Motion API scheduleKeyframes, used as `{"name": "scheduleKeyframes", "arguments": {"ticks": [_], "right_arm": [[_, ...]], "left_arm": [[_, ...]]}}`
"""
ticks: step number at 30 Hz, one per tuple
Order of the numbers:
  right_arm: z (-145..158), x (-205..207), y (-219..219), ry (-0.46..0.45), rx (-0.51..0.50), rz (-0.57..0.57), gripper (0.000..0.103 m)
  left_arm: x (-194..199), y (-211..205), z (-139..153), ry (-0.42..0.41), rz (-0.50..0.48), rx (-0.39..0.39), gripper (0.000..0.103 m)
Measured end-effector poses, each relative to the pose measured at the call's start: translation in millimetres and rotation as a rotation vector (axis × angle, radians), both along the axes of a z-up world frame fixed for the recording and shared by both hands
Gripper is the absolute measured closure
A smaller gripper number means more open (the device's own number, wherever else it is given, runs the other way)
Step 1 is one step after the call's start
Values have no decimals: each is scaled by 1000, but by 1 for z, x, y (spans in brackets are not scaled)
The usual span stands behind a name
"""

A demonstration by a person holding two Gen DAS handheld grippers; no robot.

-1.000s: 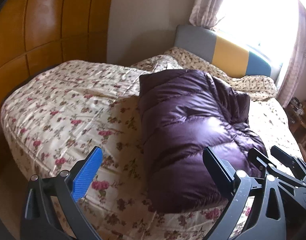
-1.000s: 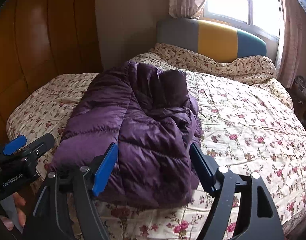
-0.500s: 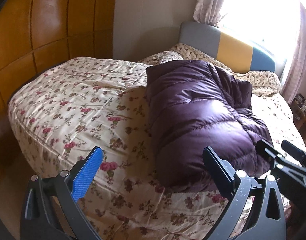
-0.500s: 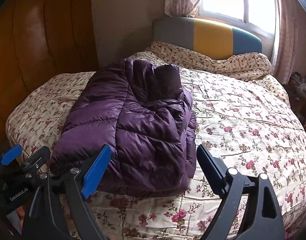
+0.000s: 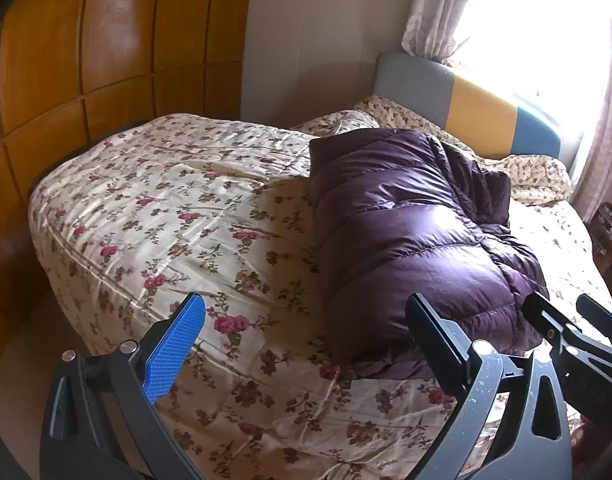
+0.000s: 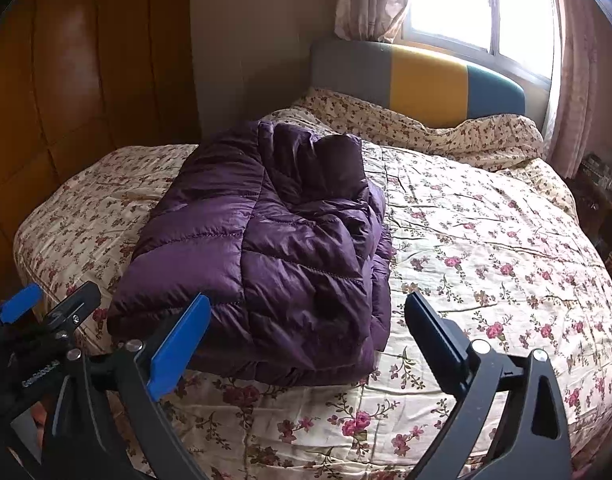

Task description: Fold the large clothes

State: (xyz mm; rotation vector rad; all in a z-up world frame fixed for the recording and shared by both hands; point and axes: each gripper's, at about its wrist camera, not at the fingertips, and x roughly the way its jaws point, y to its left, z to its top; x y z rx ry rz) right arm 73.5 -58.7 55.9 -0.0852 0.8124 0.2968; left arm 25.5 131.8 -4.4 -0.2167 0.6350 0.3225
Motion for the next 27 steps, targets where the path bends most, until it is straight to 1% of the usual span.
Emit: {"name": "scheduleKeyframes", "arguments": {"ticks": [2, 3, 6, 8, 11, 13, 16, 19, 27], "right_arm": [[0, -2, 3, -3, -6, 9, 5], [0, -2, 3, -3, -8, 11, 4], [0, -4, 7, -7, -14, 24, 4], [-1, -5, 10, -10, -22, 31, 4], [-2, -6, 11, -4, -24, 35, 4], [-2, -6, 13, -7, -29, 39, 4], [-1, -7, 15, -11, -32, 44, 4], [-2, -8, 17, -10, -41, 53, 4], [-3, -12, 22, -10, -39, 74, 3]], "left_arm": [[0, -2, 0, 9, 9, 37, 3], [1, -4, -1, 21, 17, 74, 3], [0, -5, -2, 35, 19, 94, 3], [-2, -3, -3, 39, 29, 88, 3], [-4, 2, -5, 47, 31, 51, 3], [-5, 1, -6, 48, 26, 42, 3], [-5, -3, -6, 52, 17, 55, 3], [-5, -4, -6, 53, 14, 52, 3], [-10, 2, -5, 46, 41, 40, 3]]}}
